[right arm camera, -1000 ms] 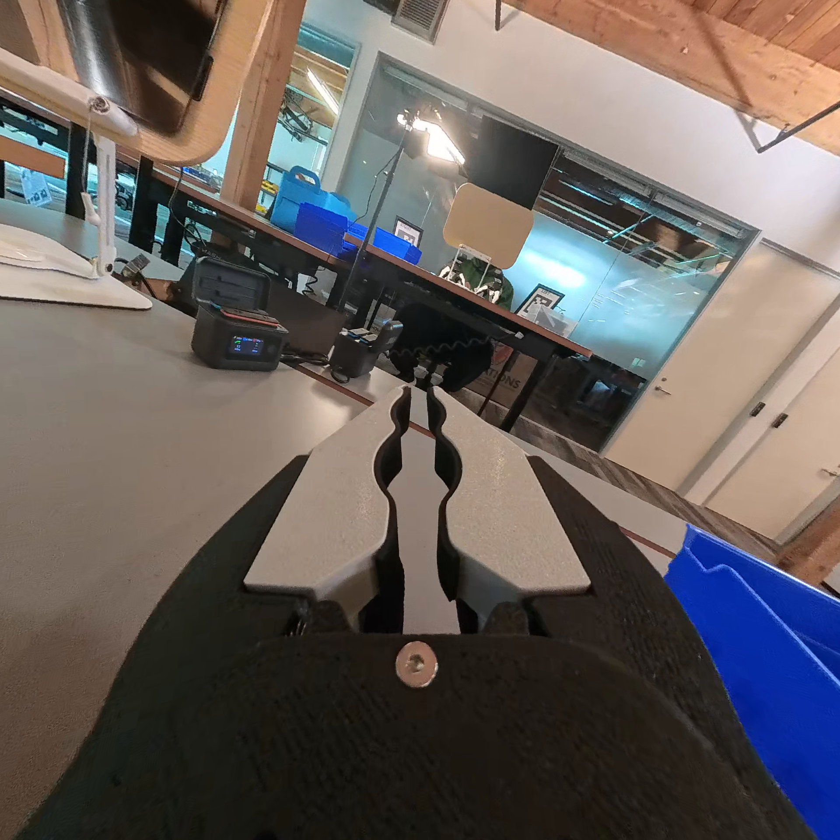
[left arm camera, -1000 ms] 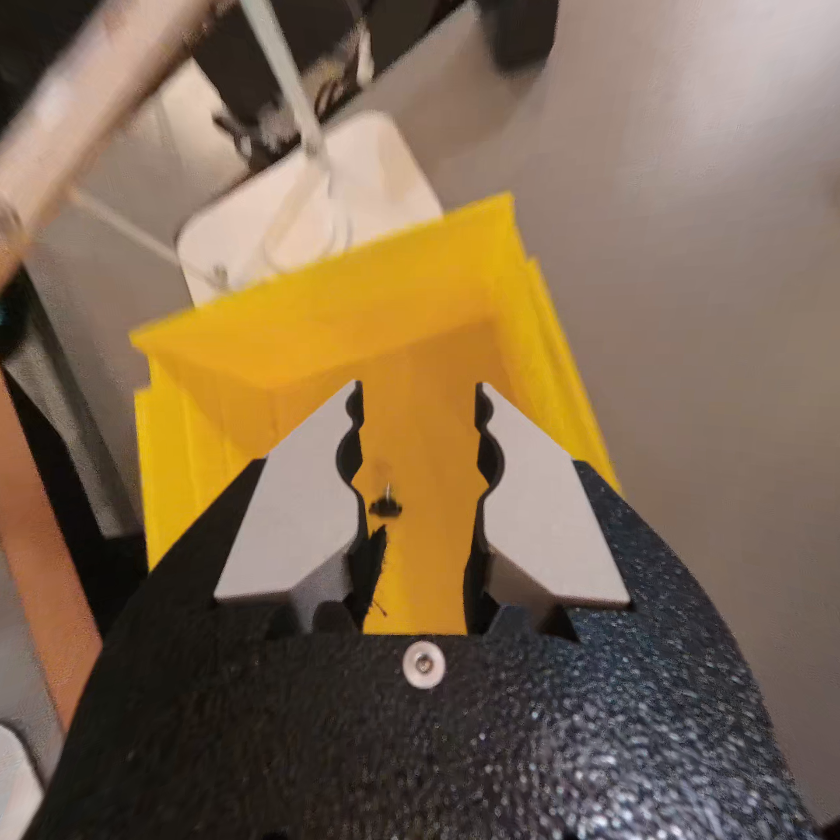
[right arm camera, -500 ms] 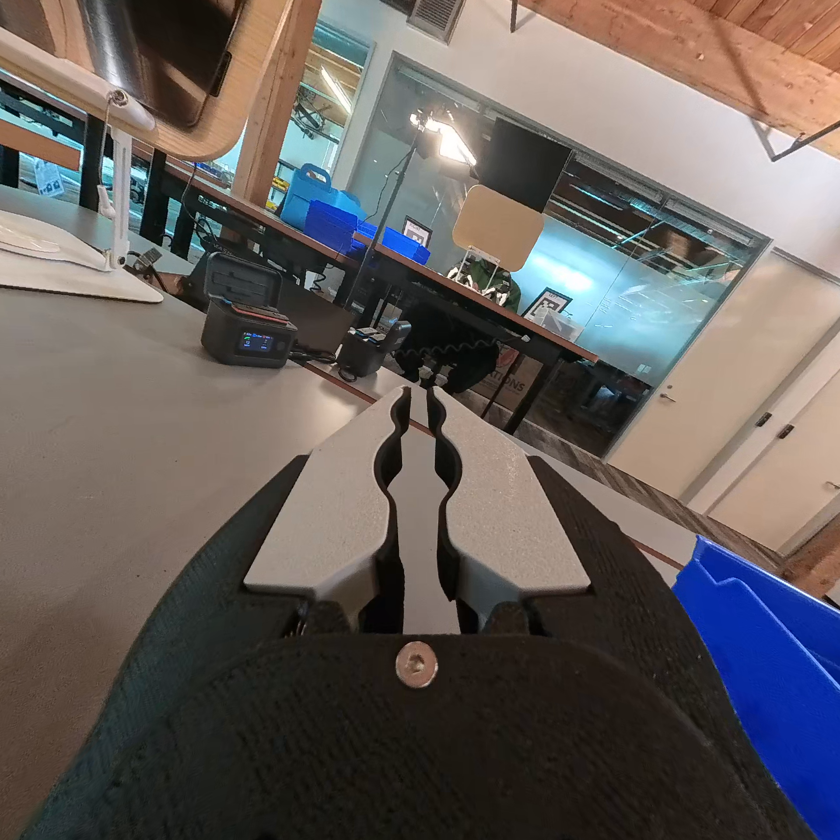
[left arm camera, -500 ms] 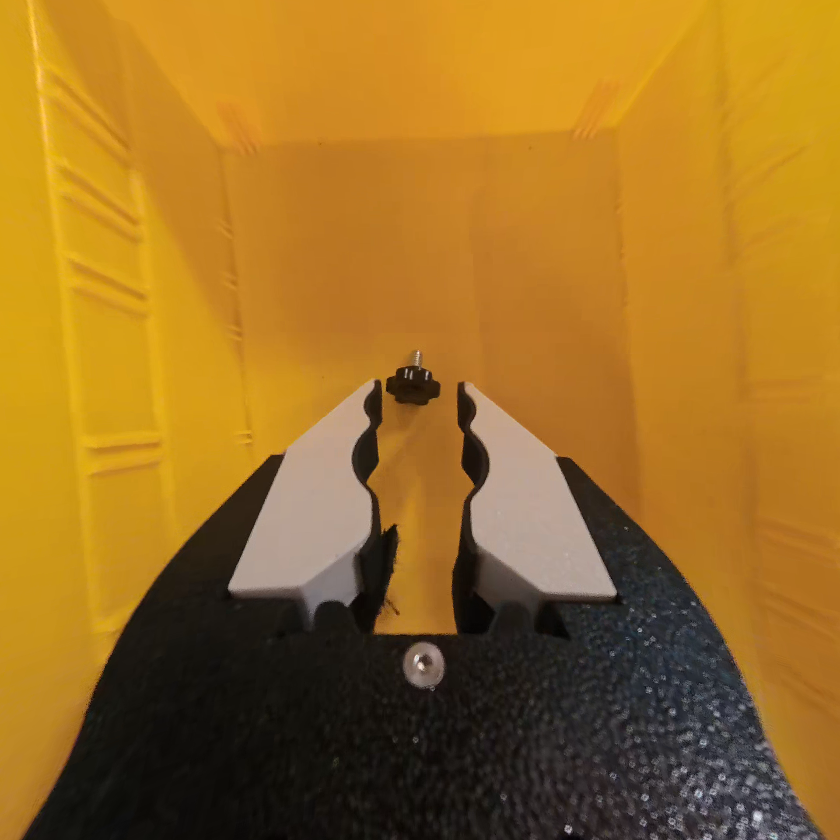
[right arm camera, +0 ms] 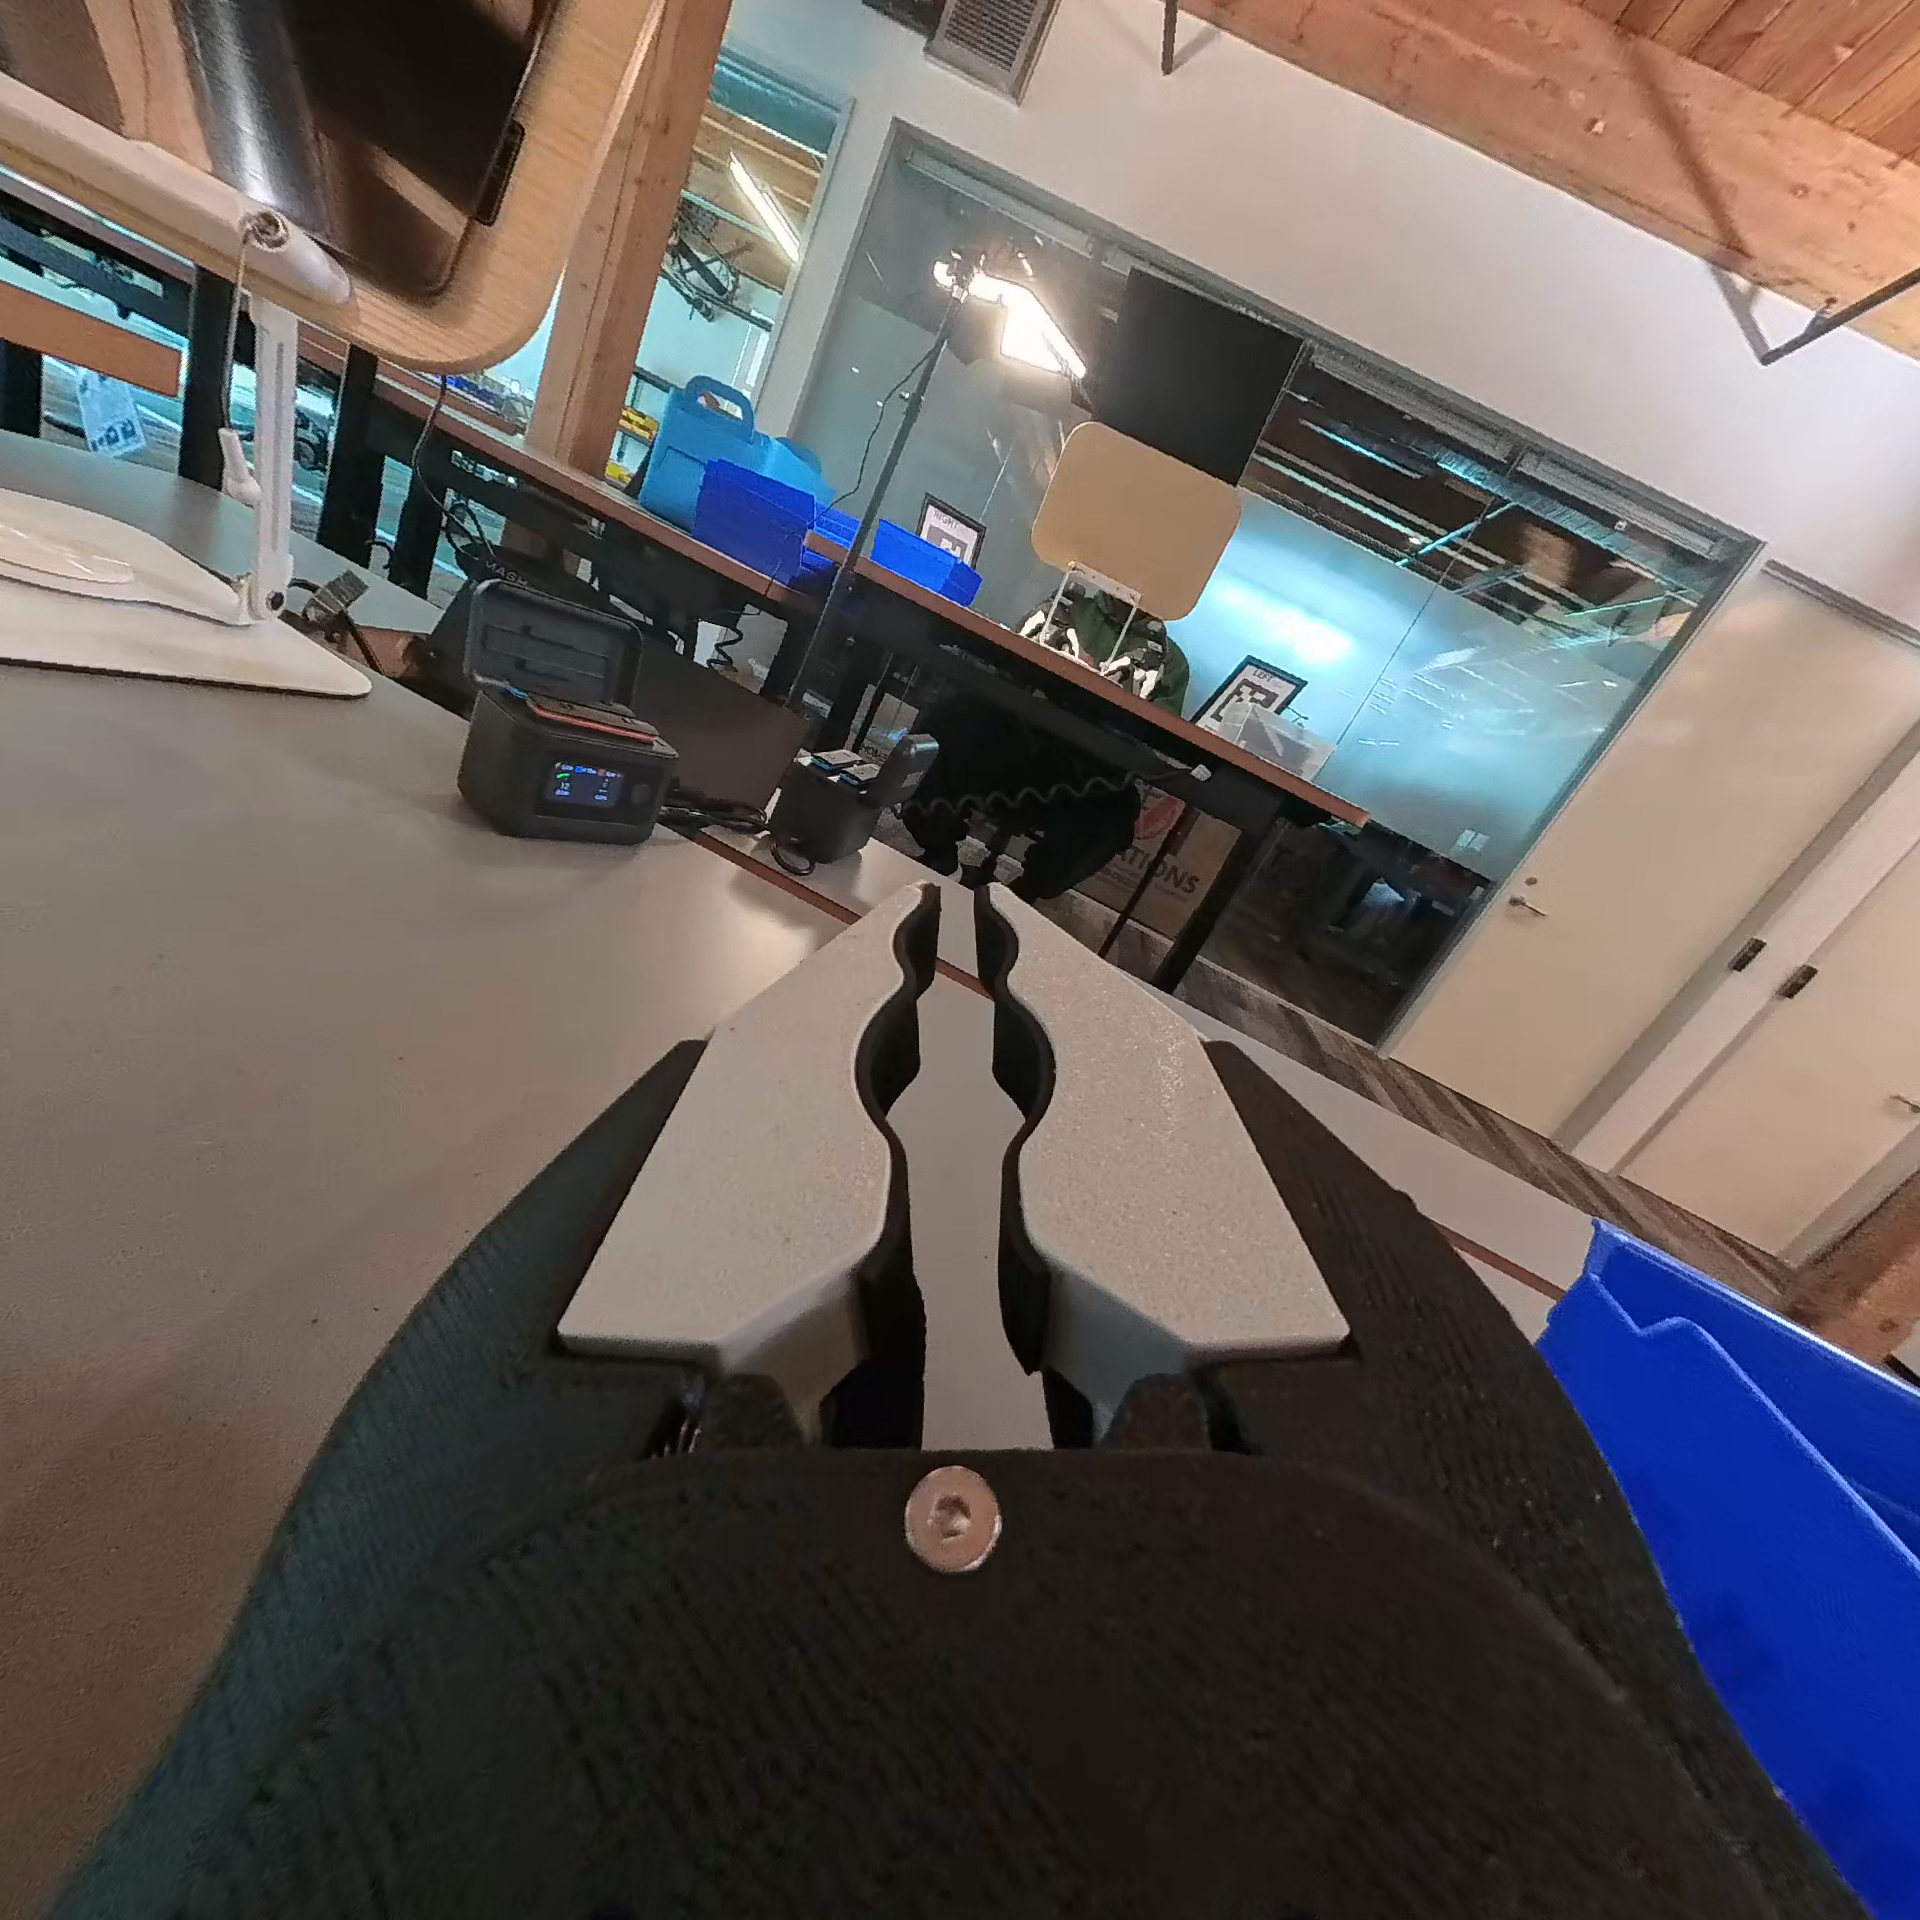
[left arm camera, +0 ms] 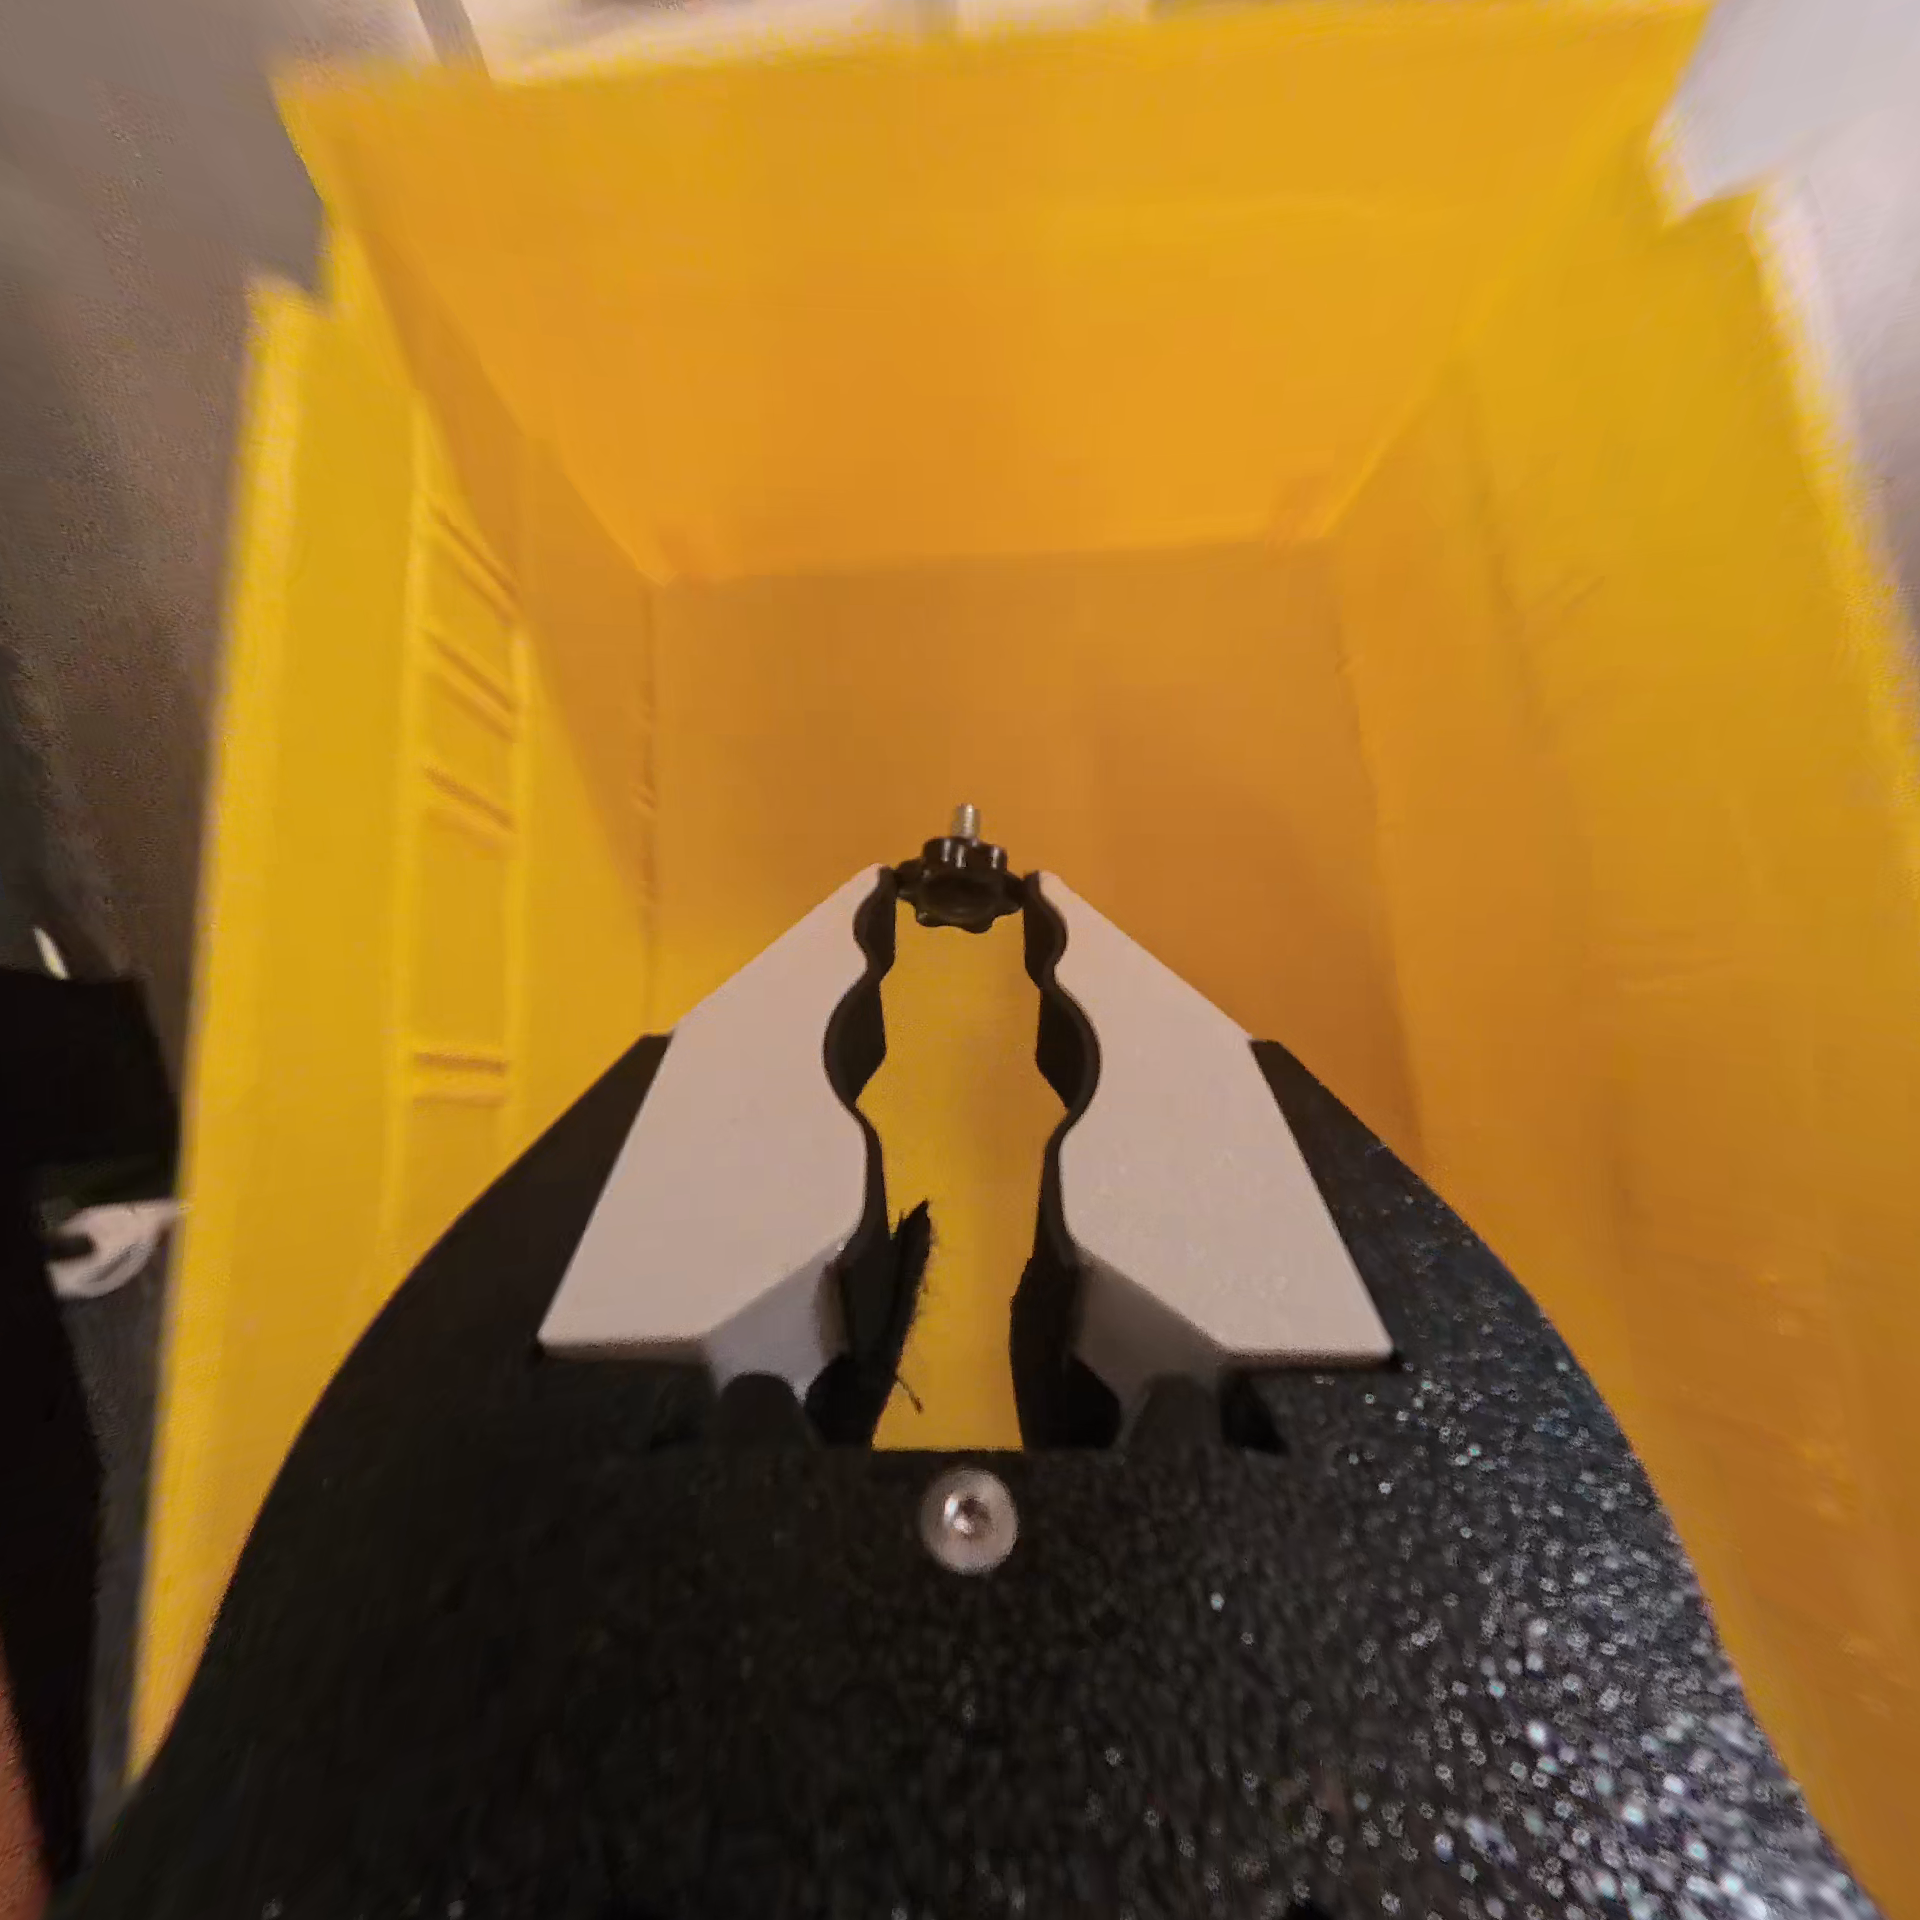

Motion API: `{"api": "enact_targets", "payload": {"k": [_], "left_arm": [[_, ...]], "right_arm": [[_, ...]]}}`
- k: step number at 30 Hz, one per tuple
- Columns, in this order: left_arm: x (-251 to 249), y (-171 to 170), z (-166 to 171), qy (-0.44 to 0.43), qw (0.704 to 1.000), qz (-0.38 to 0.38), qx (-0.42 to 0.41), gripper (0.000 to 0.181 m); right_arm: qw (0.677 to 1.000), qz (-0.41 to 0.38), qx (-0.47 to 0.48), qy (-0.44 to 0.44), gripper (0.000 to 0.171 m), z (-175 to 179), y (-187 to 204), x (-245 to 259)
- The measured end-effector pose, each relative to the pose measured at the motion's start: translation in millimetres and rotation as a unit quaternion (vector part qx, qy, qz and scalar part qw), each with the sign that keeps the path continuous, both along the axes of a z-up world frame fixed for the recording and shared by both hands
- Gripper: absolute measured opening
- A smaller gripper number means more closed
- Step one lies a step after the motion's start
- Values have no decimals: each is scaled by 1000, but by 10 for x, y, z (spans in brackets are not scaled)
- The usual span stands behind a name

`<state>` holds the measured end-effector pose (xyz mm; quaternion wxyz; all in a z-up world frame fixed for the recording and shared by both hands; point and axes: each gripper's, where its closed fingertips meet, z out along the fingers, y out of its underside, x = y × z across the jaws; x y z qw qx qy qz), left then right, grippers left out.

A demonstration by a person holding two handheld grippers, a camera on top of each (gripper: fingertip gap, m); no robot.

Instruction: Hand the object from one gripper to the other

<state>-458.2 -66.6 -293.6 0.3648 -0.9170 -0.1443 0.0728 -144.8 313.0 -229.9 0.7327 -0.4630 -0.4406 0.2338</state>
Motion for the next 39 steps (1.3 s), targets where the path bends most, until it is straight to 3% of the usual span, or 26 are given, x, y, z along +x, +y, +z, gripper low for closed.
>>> {"api": "enact_targets", "payload": {"k": [1,7,10,17,21,28,39], "left_arm": [[36,63,185,19,1000,-4,21,22],[772,714,1429,180,971,-90,125,22],[1438,1310,1638,211,942,-154,210,22],[2371,2593,944,255,879,-223,335,22],[2631,2969,627,157,873,-242,393,22],[2804,3056,412,78,876,-298,372,22],[2879,3106,288,43,883,-328,334,22]], "right_arm": [[1000,0,-1,1,4,2,2,0],[1000,9,-1,2,4,3,-37,-35],[999,36,-8,13,6,23,-114,-55],[997,66,29,12,14,65,-265,-57],[991,68,112,-33,26,15,-417,-138],[925,29,341,-166,38,-242,-631,-398],[907,22,373,-192,28,-316,-657,-432]]}}
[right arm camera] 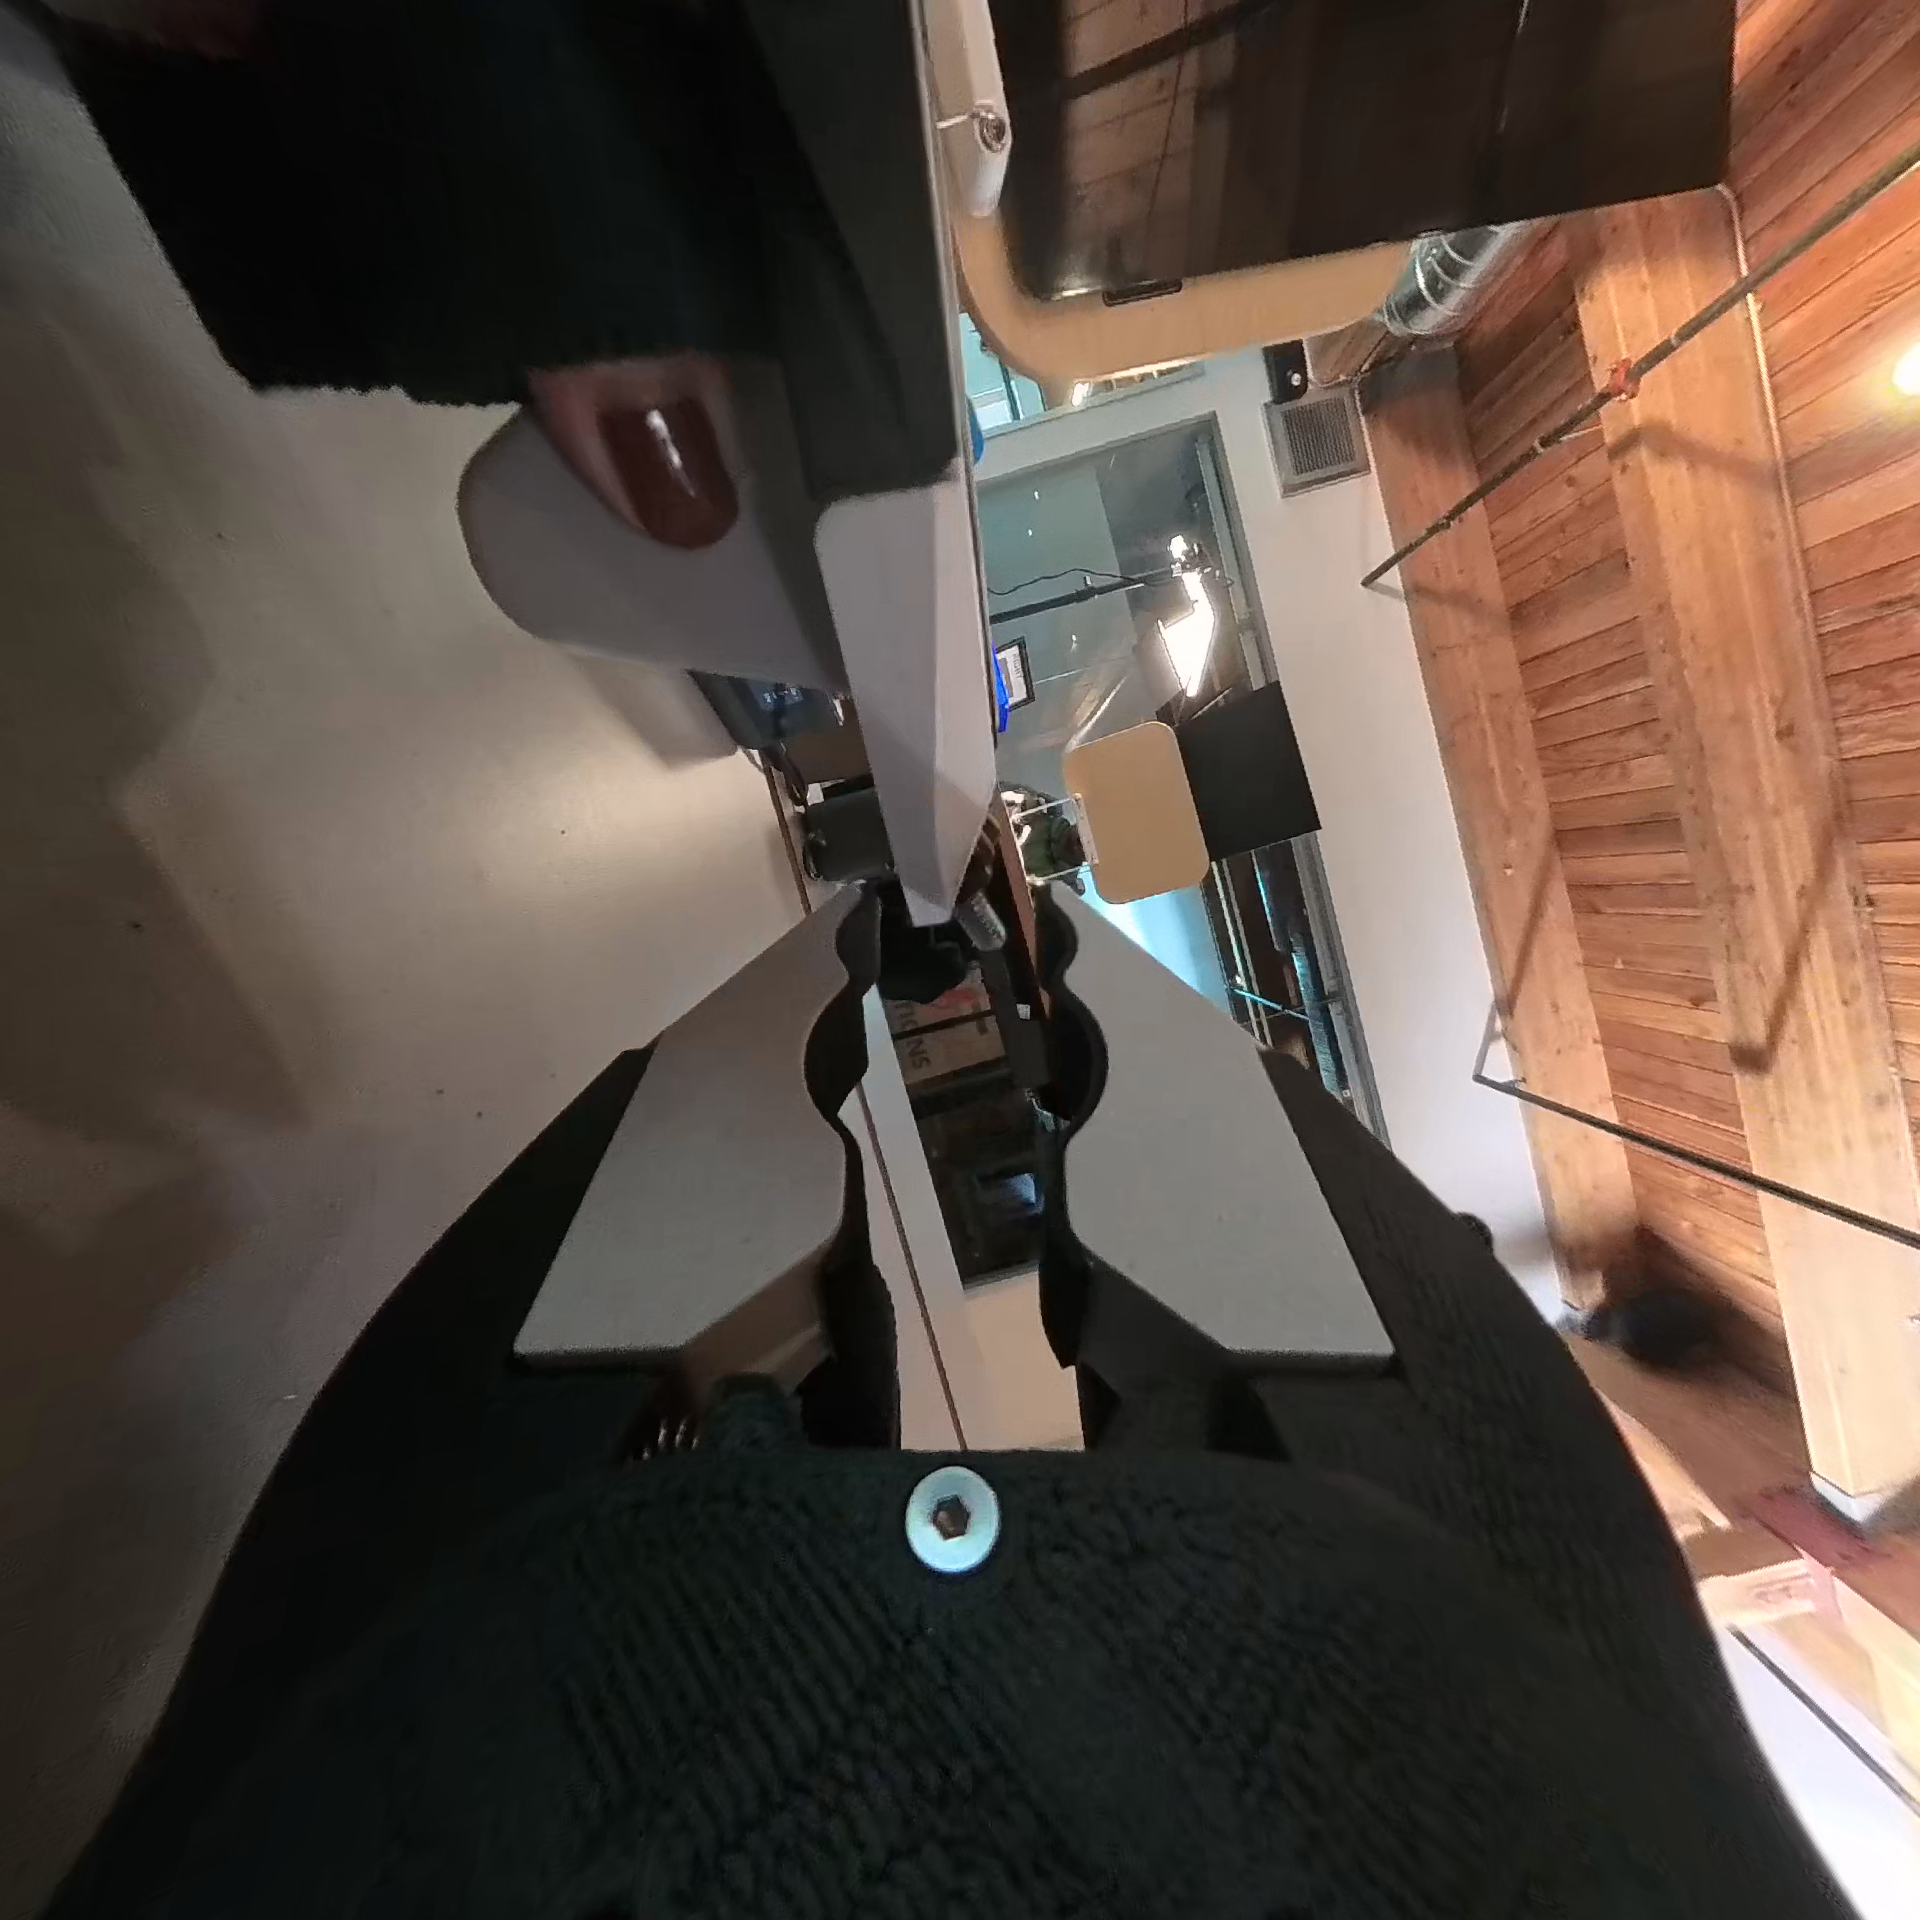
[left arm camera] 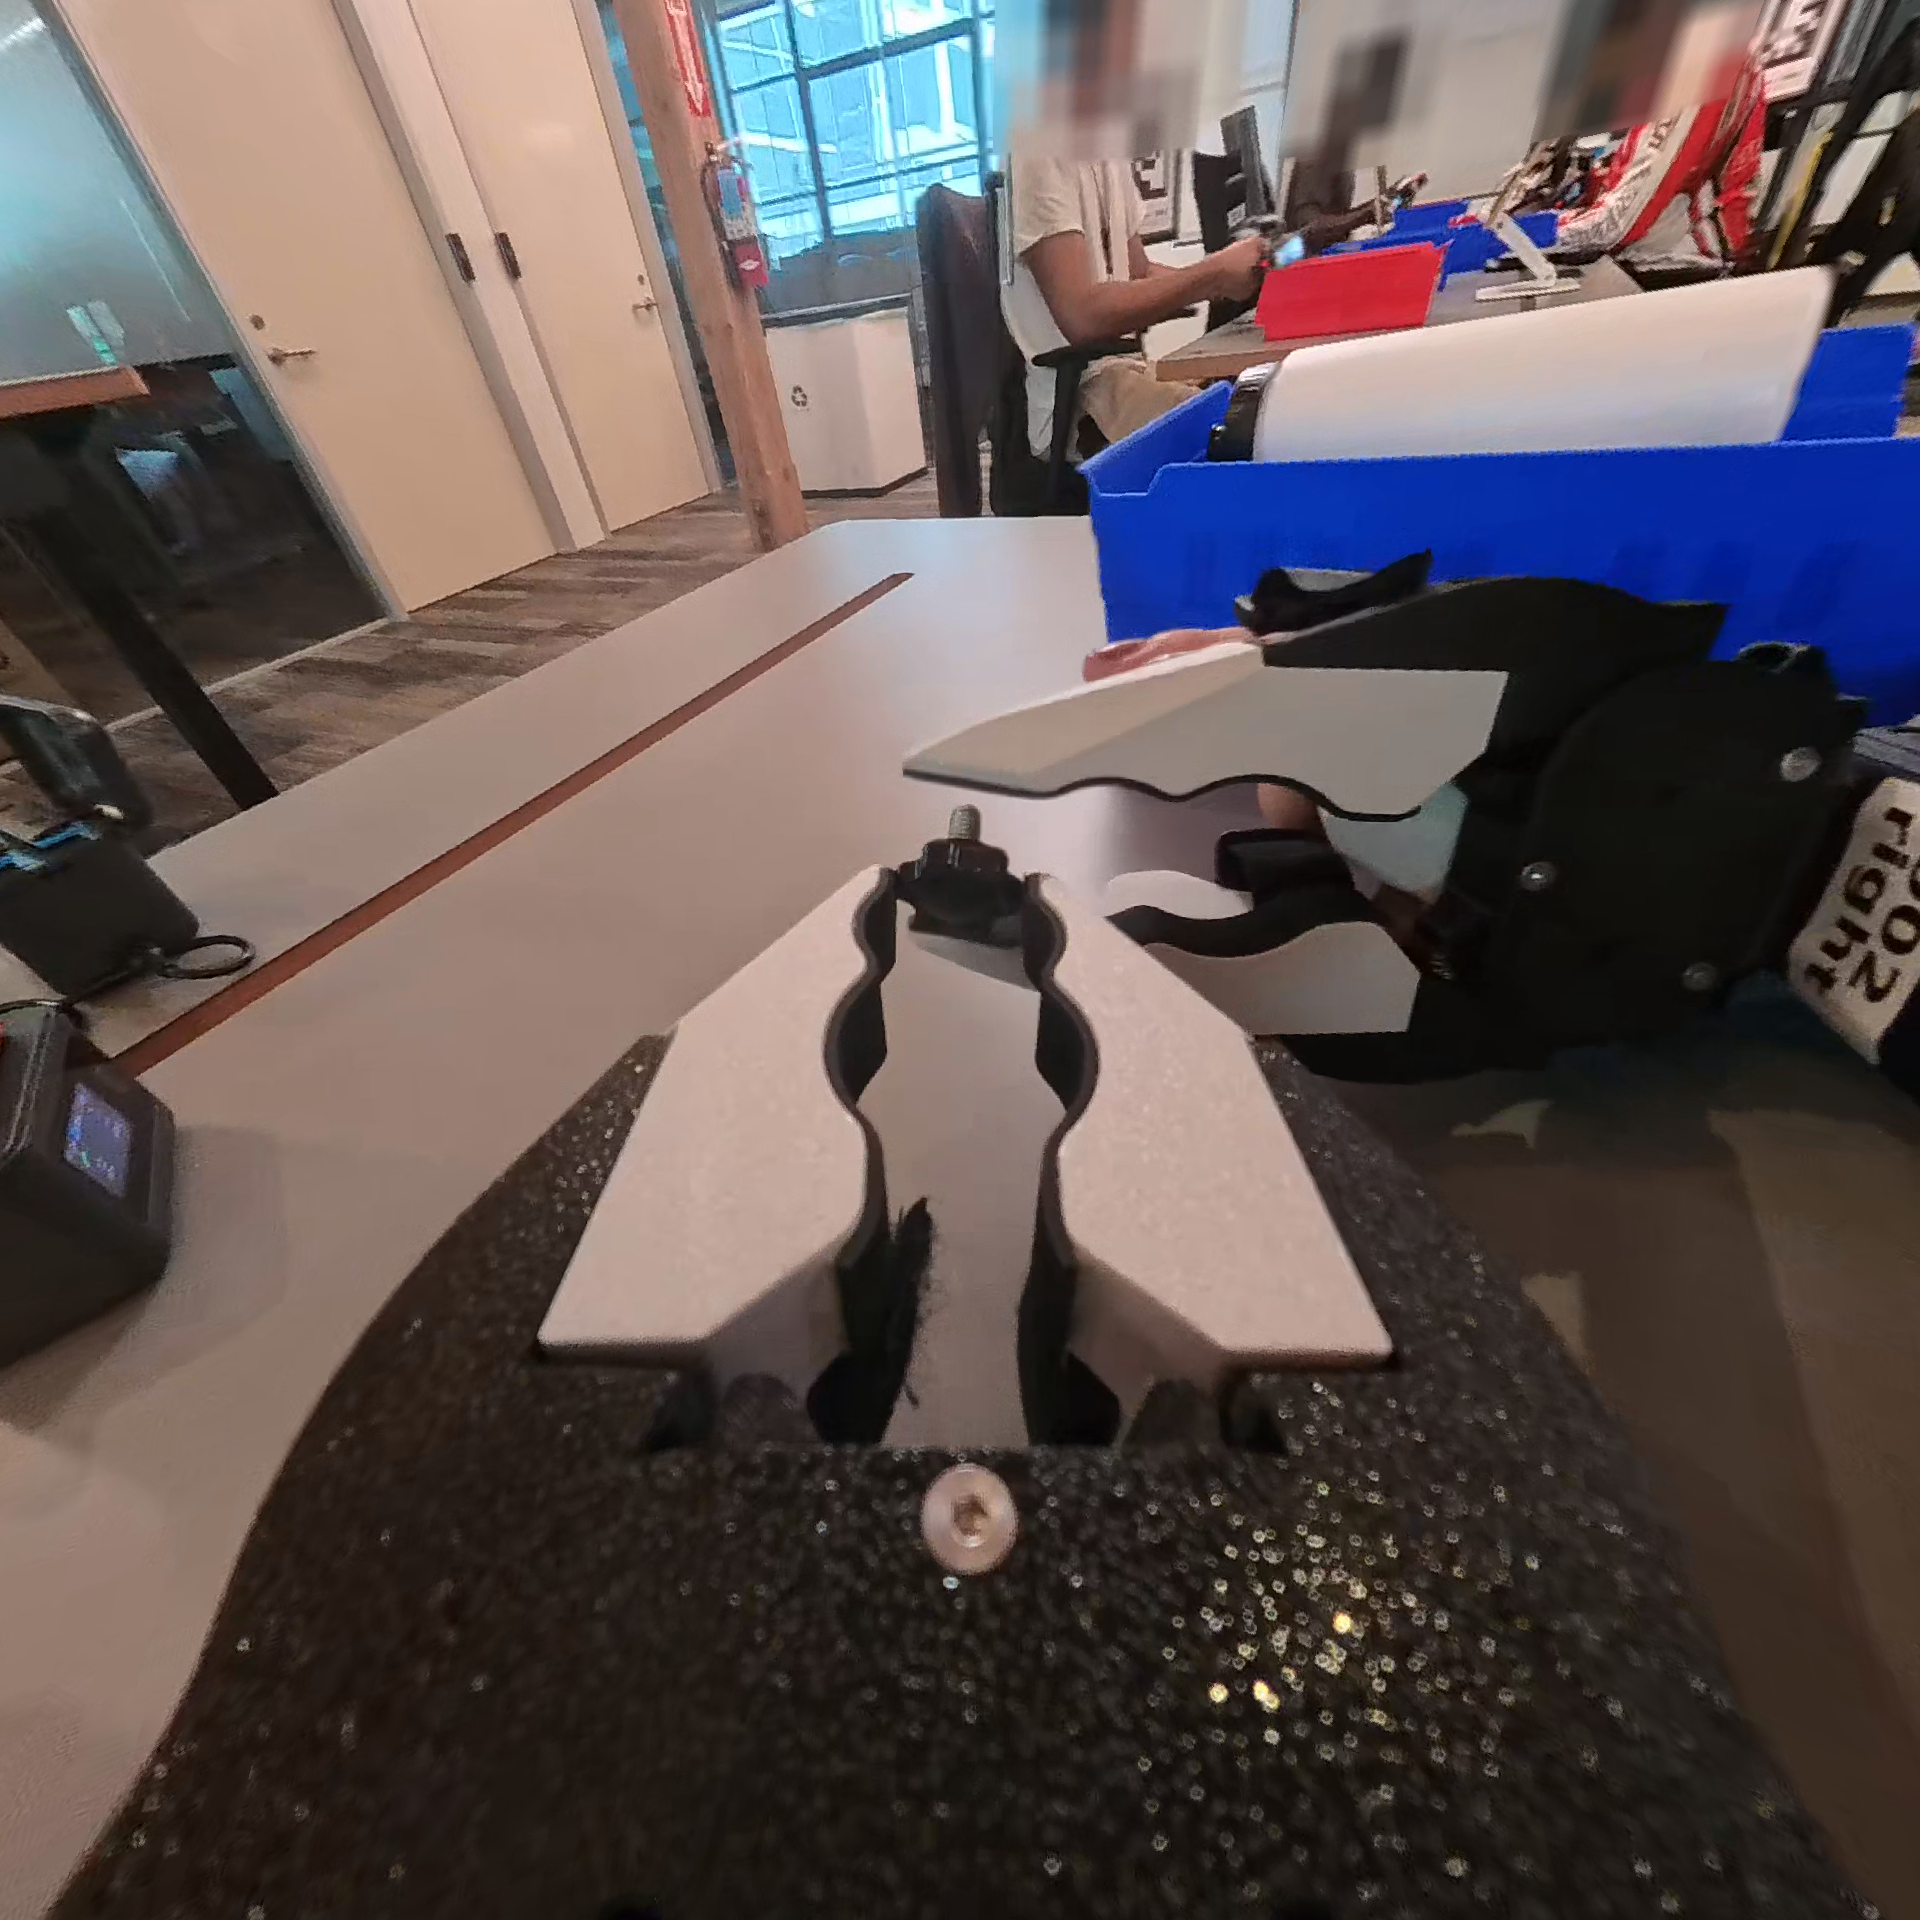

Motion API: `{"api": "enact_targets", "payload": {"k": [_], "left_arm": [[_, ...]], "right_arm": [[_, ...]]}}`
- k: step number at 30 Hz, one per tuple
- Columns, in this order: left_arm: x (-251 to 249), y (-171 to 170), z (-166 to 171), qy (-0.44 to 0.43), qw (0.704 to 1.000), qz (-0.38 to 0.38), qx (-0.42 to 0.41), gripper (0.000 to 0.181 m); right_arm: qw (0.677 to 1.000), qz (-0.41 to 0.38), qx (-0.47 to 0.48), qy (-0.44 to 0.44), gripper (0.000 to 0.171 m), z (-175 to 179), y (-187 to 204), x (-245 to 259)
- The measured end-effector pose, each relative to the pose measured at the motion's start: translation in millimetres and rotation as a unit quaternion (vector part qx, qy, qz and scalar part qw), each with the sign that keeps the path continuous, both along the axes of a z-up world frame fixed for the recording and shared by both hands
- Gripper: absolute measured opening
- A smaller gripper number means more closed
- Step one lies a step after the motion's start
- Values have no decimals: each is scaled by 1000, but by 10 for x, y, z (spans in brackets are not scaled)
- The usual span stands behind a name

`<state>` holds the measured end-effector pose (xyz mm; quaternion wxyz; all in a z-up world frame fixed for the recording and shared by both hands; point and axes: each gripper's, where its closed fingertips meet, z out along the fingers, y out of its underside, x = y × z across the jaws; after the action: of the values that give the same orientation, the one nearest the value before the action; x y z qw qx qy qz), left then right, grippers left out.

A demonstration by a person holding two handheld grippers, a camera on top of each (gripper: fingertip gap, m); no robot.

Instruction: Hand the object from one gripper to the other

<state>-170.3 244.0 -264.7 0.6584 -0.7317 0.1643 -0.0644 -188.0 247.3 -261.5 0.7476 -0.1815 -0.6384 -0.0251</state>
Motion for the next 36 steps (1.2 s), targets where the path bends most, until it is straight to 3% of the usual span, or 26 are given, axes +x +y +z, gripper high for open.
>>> {"api": "enact_targets", "payload": {"k": [10,22,36], "left_arm": [[116,-120,75,-69,993,-95,-4,22],[95,-106,5,-65,994,-83,-31,22],[92,-108,-10,-73,993,-89,-41,21]], "right_arm": [[1000,15,12,3,21,46,-92,35],[994,-29,104,-23,26,30,-40,49],[996,-22,77,-36,23,-9,-16,59]]}}
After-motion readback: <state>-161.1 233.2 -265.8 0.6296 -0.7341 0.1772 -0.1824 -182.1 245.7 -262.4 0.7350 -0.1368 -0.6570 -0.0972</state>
